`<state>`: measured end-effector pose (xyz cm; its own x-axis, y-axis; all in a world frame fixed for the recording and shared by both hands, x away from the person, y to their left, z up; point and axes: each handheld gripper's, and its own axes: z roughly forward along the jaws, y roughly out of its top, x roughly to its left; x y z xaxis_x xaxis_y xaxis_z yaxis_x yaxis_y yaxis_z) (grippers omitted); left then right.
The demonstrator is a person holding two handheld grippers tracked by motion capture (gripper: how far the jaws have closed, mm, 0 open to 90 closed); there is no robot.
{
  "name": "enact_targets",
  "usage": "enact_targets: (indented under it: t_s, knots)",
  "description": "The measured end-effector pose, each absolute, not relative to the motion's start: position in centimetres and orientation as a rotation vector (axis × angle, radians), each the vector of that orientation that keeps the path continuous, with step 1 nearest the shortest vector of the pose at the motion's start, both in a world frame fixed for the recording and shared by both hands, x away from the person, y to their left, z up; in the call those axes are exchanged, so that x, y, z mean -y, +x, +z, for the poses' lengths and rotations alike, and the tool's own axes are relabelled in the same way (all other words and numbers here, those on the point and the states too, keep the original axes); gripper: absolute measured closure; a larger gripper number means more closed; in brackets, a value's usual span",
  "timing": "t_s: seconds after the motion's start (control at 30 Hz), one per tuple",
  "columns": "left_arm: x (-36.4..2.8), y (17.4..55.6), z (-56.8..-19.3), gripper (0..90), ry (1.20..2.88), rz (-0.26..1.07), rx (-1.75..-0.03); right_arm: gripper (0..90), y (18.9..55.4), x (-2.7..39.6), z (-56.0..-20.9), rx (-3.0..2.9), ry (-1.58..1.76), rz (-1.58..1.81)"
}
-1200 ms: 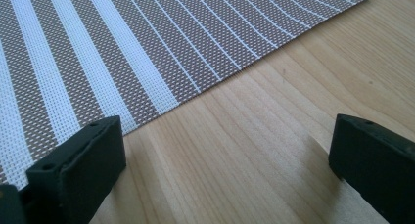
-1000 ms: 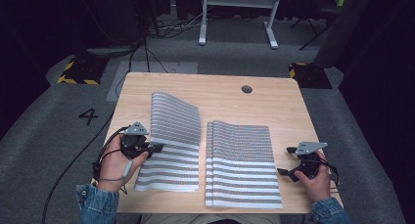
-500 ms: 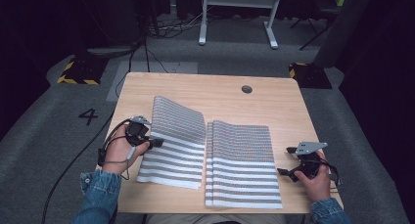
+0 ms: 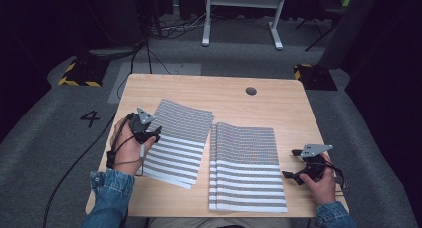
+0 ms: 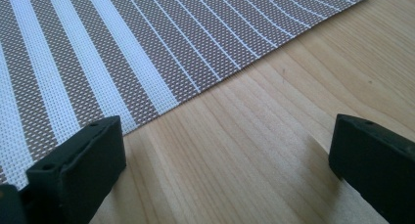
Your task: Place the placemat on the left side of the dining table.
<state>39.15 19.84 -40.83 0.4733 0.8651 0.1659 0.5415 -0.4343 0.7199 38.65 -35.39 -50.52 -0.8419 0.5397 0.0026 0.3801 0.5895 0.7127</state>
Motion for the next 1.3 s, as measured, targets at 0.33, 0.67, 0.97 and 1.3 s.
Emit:
enact_targets:
  t_s: [0.33,0.67,0.97,1.3]
  knots:
    - [-13.7,34.9,-42.0,28.1,2.243,0.467,-0.885,0.5,38.7,35.4,-50.5,-2.605,0.765,1.093]
    - [-12.0,34.0,-46.7,27.3,2.354,0.306,-0.848,0.5,38.6,35.4,-50.5,-2.605,0.765,1.092]
    - [-11.1,33.8,-48.6,24.8,2.42,0.23,-0.84,0.5,38.6,35.4,-50.5,-2.605,0.765,1.093]
    - [-11.9,34.0,-48.6,39.2,2.37,0.229,-0.886,0.5,38.6,35.4,-50.5,-2.604,0.766,1.095]
